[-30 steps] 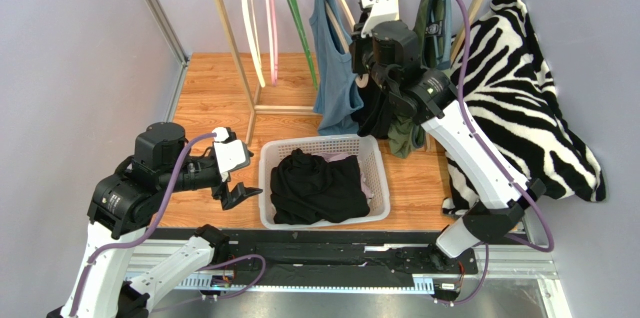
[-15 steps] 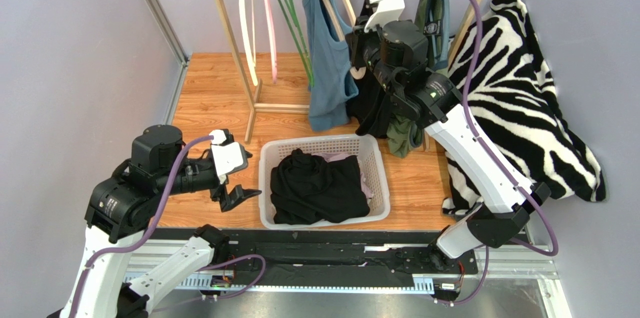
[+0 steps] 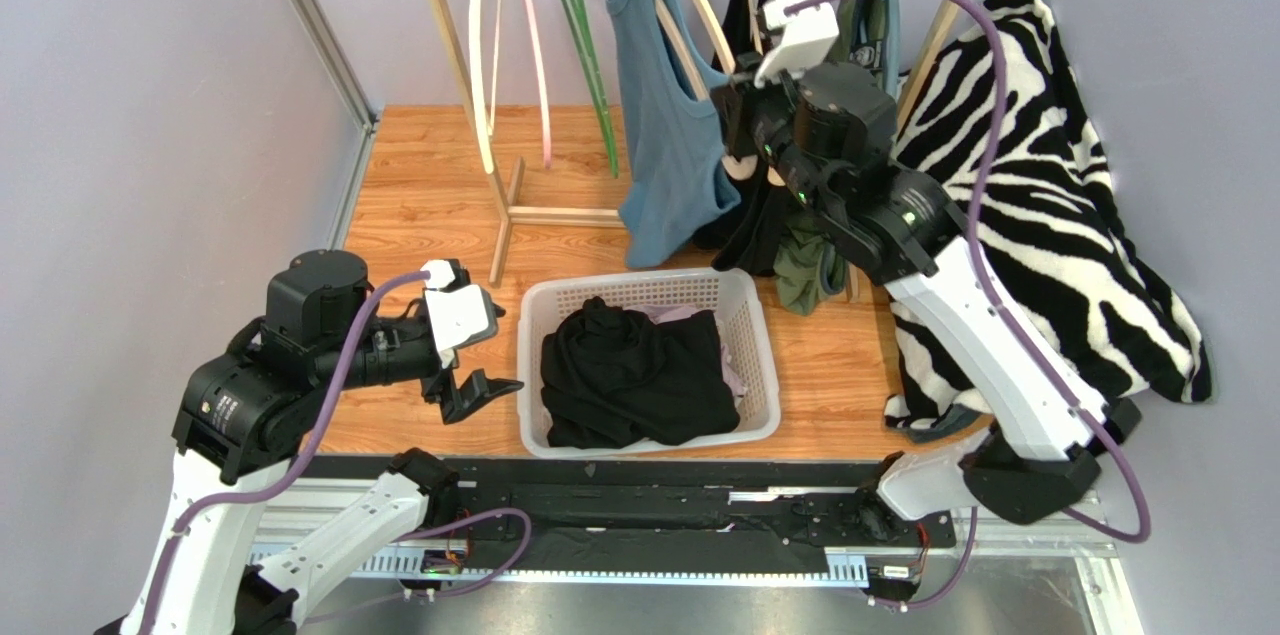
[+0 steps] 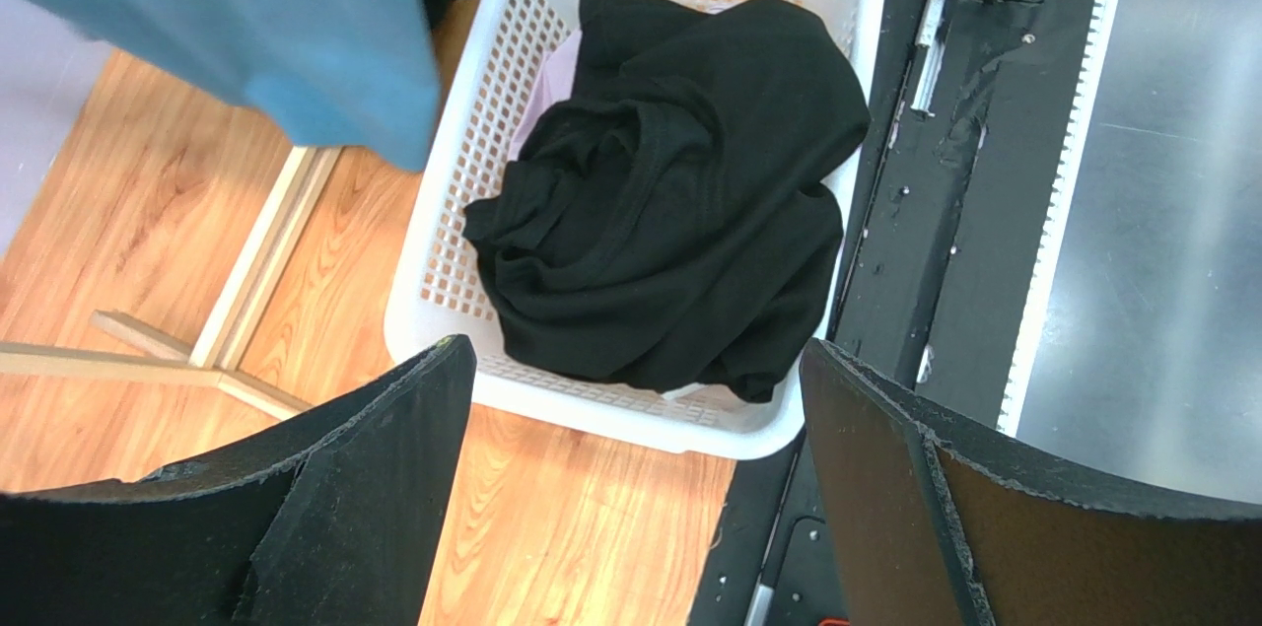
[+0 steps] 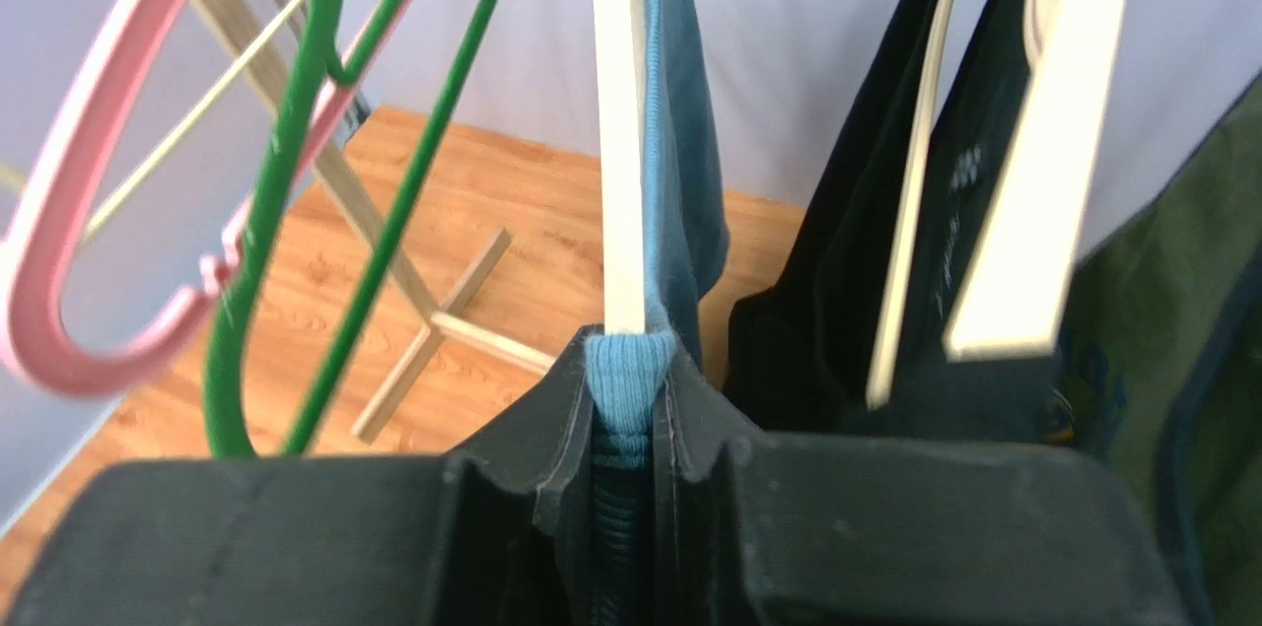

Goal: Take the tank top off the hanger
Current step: Pick up the hanger from the clothesline, then remove the tank top from the hanger.

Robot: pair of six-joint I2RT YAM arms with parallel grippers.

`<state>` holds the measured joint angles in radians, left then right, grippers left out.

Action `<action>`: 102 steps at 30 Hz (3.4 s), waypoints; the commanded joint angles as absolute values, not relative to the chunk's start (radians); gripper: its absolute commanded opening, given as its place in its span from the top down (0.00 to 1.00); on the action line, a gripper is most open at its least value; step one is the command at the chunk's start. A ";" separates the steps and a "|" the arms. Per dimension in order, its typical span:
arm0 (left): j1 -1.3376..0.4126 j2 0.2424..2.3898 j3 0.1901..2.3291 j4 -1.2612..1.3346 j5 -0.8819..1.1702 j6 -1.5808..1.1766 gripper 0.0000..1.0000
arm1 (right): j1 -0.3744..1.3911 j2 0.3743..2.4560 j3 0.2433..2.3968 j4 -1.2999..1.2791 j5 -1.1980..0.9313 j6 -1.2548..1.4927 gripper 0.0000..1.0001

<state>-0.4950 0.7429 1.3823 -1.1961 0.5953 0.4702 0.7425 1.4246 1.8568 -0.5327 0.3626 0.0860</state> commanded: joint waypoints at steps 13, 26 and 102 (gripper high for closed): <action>-0.479 0.755 1.410 -1.183 0.621 0.460 0.11 | 0.761 0.941 1.750 -0.790 0.014 0.035 1.00; -0.459 0.762 1.416 -1.170 0.657 0.448 0.10 | 0.761 0.822 1.855 -0.644 -0.230 0.061 1.00; -0.486 0.982 1.631 -1.342 1.022 0.703 0.23 | 1.066 1.005 1.583 -0.925 -0.328 -0.419 1.00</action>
